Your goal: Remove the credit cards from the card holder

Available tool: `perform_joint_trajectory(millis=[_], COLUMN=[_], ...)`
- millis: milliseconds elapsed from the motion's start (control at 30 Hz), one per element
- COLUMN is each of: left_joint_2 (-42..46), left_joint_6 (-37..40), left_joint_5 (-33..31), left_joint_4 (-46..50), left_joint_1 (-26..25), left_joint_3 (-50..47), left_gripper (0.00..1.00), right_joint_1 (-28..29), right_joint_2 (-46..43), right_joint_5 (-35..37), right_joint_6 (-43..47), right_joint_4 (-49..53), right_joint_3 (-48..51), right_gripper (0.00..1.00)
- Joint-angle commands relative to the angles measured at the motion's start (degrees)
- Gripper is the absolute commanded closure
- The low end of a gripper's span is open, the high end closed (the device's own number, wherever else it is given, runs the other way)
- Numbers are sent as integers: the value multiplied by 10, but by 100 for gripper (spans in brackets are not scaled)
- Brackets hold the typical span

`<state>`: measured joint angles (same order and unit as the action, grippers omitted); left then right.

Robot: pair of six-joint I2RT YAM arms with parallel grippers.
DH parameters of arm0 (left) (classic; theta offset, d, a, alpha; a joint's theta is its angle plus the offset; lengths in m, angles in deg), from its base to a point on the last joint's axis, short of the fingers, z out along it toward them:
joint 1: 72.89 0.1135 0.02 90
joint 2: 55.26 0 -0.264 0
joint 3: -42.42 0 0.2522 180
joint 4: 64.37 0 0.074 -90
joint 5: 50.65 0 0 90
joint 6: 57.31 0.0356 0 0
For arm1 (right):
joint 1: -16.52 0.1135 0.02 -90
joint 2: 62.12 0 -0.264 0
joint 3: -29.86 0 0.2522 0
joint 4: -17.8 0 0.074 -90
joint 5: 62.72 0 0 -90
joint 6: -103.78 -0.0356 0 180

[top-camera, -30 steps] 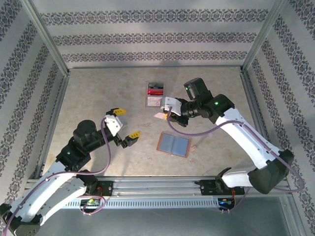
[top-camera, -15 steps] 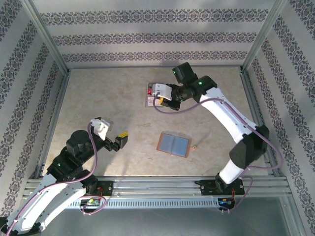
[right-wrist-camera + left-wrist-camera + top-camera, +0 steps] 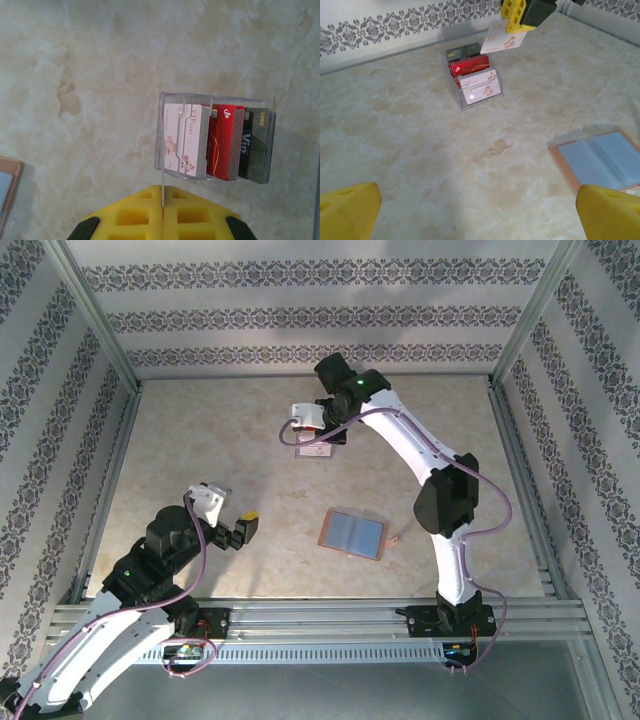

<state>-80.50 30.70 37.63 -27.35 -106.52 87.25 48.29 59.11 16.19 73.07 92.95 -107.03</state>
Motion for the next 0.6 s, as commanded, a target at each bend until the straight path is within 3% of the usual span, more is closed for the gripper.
perform_joint_trajectory(millis=[0,567], left_joint_2=[-13,-58], left_joint_6=[9,29], left_joint_5=[-16,-34], left_joint_4=[9,17], left_joint_1=[3,4], left_joint_3=[-10,-17], left_gripper=[0,0], right_joint_1=[6,15], right_joint_2=[35,146], right_joint_5=[24,85], right_joint_6=[14,16], right_joint_4=[43,58], right_joint_3=[-49,-144], right_gripper=[100,100])
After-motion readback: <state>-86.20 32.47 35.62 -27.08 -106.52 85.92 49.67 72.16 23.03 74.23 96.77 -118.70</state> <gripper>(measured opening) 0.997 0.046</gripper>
